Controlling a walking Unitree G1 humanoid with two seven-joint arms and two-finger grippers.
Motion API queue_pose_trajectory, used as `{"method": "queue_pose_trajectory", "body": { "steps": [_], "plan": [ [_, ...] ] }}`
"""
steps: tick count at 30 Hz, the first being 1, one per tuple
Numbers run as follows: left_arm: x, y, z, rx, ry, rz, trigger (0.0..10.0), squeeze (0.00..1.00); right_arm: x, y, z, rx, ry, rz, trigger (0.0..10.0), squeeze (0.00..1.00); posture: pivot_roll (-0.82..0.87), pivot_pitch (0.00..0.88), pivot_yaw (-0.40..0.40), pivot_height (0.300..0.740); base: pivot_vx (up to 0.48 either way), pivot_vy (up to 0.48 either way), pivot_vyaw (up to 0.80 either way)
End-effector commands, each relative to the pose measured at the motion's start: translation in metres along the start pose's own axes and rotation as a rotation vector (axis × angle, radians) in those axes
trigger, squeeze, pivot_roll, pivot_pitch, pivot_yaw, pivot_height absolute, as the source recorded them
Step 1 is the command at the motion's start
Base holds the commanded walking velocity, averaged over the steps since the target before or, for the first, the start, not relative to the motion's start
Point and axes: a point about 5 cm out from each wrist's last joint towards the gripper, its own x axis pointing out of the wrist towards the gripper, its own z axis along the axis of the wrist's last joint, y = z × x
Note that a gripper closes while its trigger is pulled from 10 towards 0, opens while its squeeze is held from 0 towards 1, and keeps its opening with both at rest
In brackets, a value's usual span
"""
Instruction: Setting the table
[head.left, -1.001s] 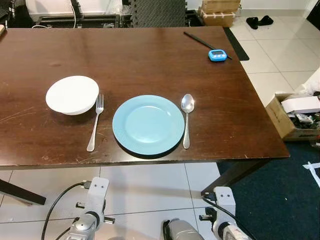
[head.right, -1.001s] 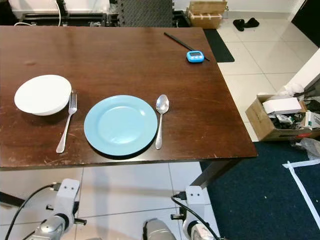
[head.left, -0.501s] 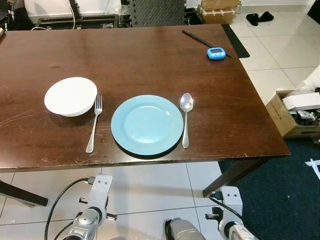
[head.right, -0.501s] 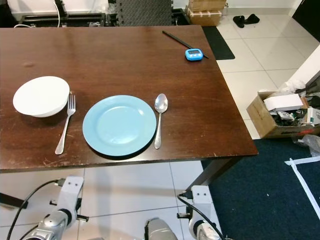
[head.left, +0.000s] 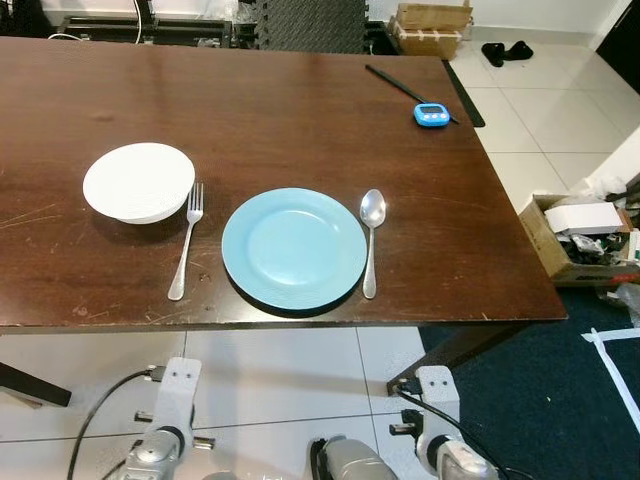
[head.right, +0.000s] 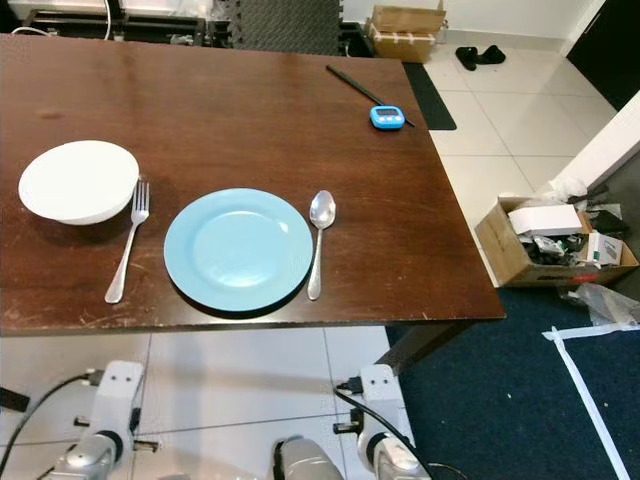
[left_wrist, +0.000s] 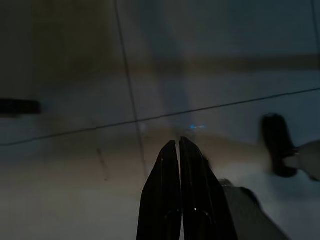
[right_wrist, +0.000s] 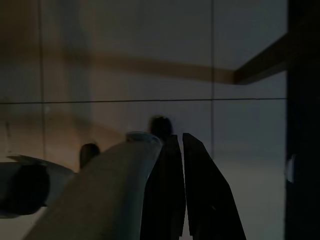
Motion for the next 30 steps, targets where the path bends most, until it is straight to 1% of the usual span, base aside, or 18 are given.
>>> {"method": "queue_pose_trajectory", "body": {
  "steps": [1, 3, 6, 8, 12, 15, 20, 23, 25, 26, 27, 28, 29, 30],
  "plan": [
    [-0.001, -0.005, -0.006, 0.033, 0.022, -0.029, 10.0, 0.00, -0.003, -0.002, -0.011, 0.028, 0.034, -0.021, 10.0, 0.00, 0.05, 0.072, 0.011, 0.740, 0.000, 0.000, 0.00],
    [0.000, -0.002, -0.001, 0.059, 0.019, -0.051, 10.0, 0.00, -0.004, 0.000, -0.015, 0.063, 0.035, -0.037, 10.0, 0.00, 0.04, 0.071, 0.020, 0.740, 0.000, 0.000, 0.00],
    [0.001, -0.002, 0.002, 0.044, 0.017, -0.051, 10.0, 0.00, -0.005, 0.001, -0.019, 0.051, 0.046, -0.036, 10.0, 0.00, 0.04, 0.066, 0.034, 0.740, 0.000, 0.000, 0.00],
    [0.001, -0.003, 0.001, 0.044, 0.016, -0.050, 10.0, 0.00, -0.006, 0.000, -0.018, 0.060, 0.041, -0.042, 10.0, 0.00, 0.03, 0.064, 0.034, 0.740, 0.000, 0.000, 0.00],
    [0.000, -0.005, -0.003, 0.029, 0.022, -0.040, 10.0, 0.00, -0.006, -0.001, -0.018, 0.063, 0.033, -0.045, 10.0, 0.00, 0.02, 0.063, 0.039, 0.740, 0.000, 0.000, 0.00],
    [-0.001, -0.010, -0.009, 0.010, 0.036, -0.042, 10.0, 0.00, -0.007, -0.008, -0.017, 0.066, 0.029, -0.066, 10.0, 0.00, 0.01, 0.064, 0.035, 0.740, 0.000, 0.000, 0.00],
    [-0.002, -0.013, -0.011, 0.003, 0.042, -0.046, 10.0, 0.00, -0.008, -0.011, -0.016, 0.048, 0.029, -0.065, 10.0, 0.00, 0.01, 0.063, 0.018, 0.740, 0.000, 0.000, 0.00],
    [-0.001, -0.015, -0.009, 0.006, 0.034, -0.055, 10.0, 0.00, -0.007, -0.012, -0.015, 0.043, 0.029, -0.063, 10.0, 0.00, 0.01, 0.063, 0.009, 0.740, 0.000, 0.000, 0.00],
    [-0.001, -0.015, -0.005, 0.032, 0.019, -0.091, 10.0, 0.00, -0.007, -0.013, -0.013, 0.035, 0.029, -0.058, 10.0, 0.00, 0.01, 0.063, 0.001, 0.740, 0.000, 0.000, 0.00],
    [-0.002, -0.015, -0.004, 0.064, 0.012, -0.140, 10.0, 0.00, -0.007, -0.014, -0.013, 0.032, 0.029, -0.058, 10.0, 0.00, 0.01, 0.066, -0.002, 0.740, 0.000, 0.000, 0.00],
    [-0.002, -0.015, -0.004, 0.064, 0.012, -0.140, 10.0, 0.00, -0.007, -0.014, -0.013, 0.032, 0.029, -0.058, 10.0, 0.00, 0.01, 0.066, -0.002, 0.740, 0.000, 0.000, 0.00],
    [-0.005, -0.015, -0.004, 0.136, -0.004, -0.267, 10.0, 0.00, -0.008, -0.017, -0.012, 0.027, 0.031, -0.059, 10.0, 0.00, 0.01, 0.068, -0.005, 0.740, 0.000, 0.000, 0.00],
    [-0.005, -0.015, -0.004, 0.136, -0.004, -0.267, 10.0, 0.00, -0.008, -0.017, -0.012, 0.027, 0.031, -0.059, 10.0, 0.00, 0.01, 0.068, -0.005, 0.740, 0.000, 0.000, 0.00],
    [-0.014, -0.011, -0.001, 0.253, -0.042, -0.445, 10.0, 0.00, -0.008, -0.019, -0.012, 0.021, 0.034, -0.059, 10.0, 0.00, 0.02, 0.073, -0.013, 0.740, 0.000, 0.000, 0.00]
  ]
}}
